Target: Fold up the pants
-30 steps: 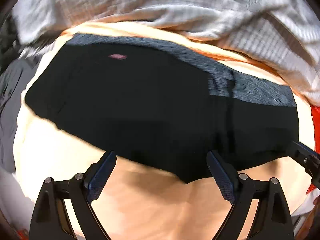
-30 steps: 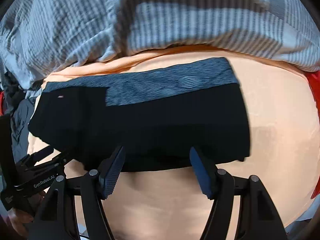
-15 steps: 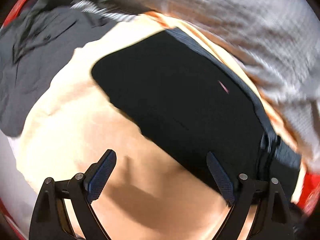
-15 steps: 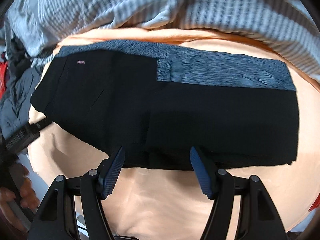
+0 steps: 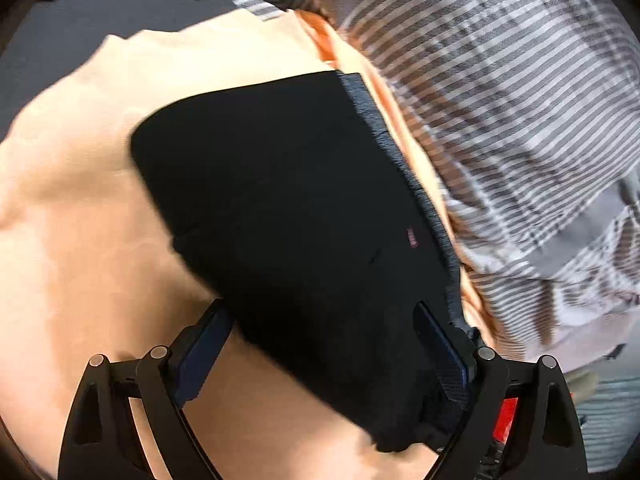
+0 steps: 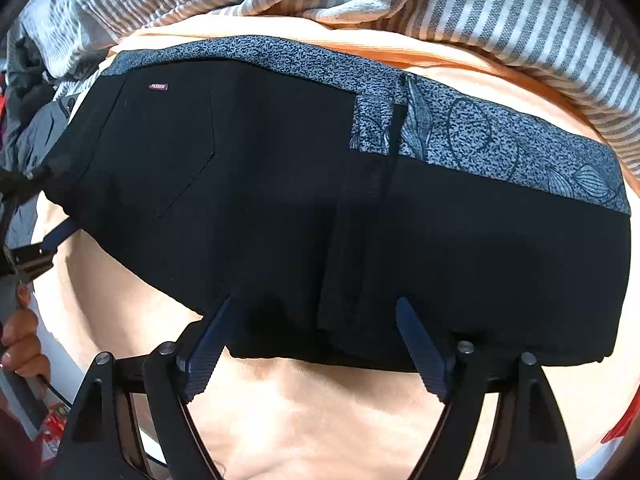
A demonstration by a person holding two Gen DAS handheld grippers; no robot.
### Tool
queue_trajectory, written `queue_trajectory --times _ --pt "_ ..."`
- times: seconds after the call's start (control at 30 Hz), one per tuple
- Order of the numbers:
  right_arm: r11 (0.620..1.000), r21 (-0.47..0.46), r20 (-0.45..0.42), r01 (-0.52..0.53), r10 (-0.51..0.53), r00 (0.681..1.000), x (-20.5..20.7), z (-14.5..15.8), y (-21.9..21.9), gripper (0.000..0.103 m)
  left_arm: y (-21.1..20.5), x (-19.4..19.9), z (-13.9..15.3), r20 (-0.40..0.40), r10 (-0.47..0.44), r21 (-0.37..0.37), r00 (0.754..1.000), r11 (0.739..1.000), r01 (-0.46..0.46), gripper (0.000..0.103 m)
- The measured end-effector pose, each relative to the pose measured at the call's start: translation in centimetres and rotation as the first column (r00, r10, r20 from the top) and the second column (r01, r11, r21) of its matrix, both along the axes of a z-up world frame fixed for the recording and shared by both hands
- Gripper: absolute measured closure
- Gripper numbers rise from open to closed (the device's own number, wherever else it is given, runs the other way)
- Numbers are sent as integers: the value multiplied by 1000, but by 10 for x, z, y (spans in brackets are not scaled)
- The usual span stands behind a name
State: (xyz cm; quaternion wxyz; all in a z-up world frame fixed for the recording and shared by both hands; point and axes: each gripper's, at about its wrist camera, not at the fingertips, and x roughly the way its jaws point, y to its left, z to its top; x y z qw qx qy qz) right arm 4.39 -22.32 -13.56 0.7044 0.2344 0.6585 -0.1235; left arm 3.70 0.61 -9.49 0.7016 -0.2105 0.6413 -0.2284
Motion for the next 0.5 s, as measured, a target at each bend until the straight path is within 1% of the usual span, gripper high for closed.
queue_trajectory --times 0.1,0.23,0.3,0.47,0.5 --pt "1000 3 1 10 -10 1000 0 -1 -1 17 -5 5 -3 0 1 -15 1000 1000 -1 11" --pt "1000 2 7 8 -8 1000 0 -1 -1 17 -3 11 -3 -11 30 -62 999 998 -31 11" --pt "1000 -1 11 7 -7 1000 -6 -1 -1 17 -3 11 -1 -5 36 -79 999 996 -36 11" --pt "1000 -13 13 2 -2 1000 -7 -3 3 17 -13 11 -4 35 -2 -24 999 1000 3 10" --pt "1000 -14 13 2 -2 1000 -3 -5 7 17 -16 12 -4 39 -1 -16 999 1000 2 6"
